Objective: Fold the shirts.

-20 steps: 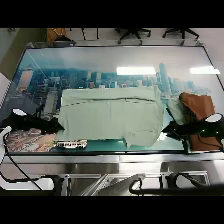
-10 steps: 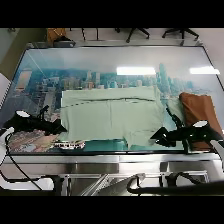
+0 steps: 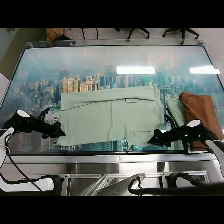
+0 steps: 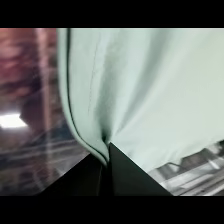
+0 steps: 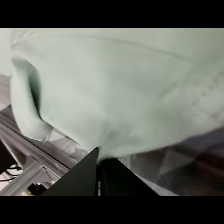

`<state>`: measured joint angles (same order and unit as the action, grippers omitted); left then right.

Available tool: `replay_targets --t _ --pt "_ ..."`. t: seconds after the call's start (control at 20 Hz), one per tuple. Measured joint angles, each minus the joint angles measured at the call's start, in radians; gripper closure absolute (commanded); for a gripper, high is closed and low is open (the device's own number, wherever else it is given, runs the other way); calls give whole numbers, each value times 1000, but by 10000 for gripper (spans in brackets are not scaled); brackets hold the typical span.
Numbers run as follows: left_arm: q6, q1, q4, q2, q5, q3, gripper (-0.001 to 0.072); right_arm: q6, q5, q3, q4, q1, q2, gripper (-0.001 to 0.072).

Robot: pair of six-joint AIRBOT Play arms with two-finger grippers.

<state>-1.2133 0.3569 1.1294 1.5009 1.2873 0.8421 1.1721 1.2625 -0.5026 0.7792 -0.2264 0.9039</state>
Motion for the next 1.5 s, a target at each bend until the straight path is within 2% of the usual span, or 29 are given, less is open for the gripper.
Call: replay_targets --t 0.2,0.35,0.55,0.7,1.0,1.2,1.35,1.4,1.45,1.5 --pt "-65 53 153 -72 7 -1 693 144 21 2 169 3 -117 698" --pt "-86 86 184 -104 26 2 693 170 31 -4 190 4 -209 697" --pt "-88 50 146 -119 56 85 693 68 -16 -110 65 4 -243 697" --pt "-85 -23 121 -113 66 223 693 -40 -101 -250 -49 4 -169 697" --pt "-106 -148 108 64 57 521 693 -252 -223 -536 -247 5 187 696" --pt "-152 -172 108 243 55 682 691 -346 -269 -669 -326 7 426 691" --pt "-171 -181 109 360 100 787 688 -395 -278 -715 -366 12 532 686" --pt "-175 -183 108 389 123 822 545 -407 -278 -725 -370 11 546 595" --pt "-177 -185 108 415 150 856 112 -417 -278 -734 -362 8 549 394" --pt "-180 -186 109 438 178 894 11 -422 -278 -740 -341 0 546 318"
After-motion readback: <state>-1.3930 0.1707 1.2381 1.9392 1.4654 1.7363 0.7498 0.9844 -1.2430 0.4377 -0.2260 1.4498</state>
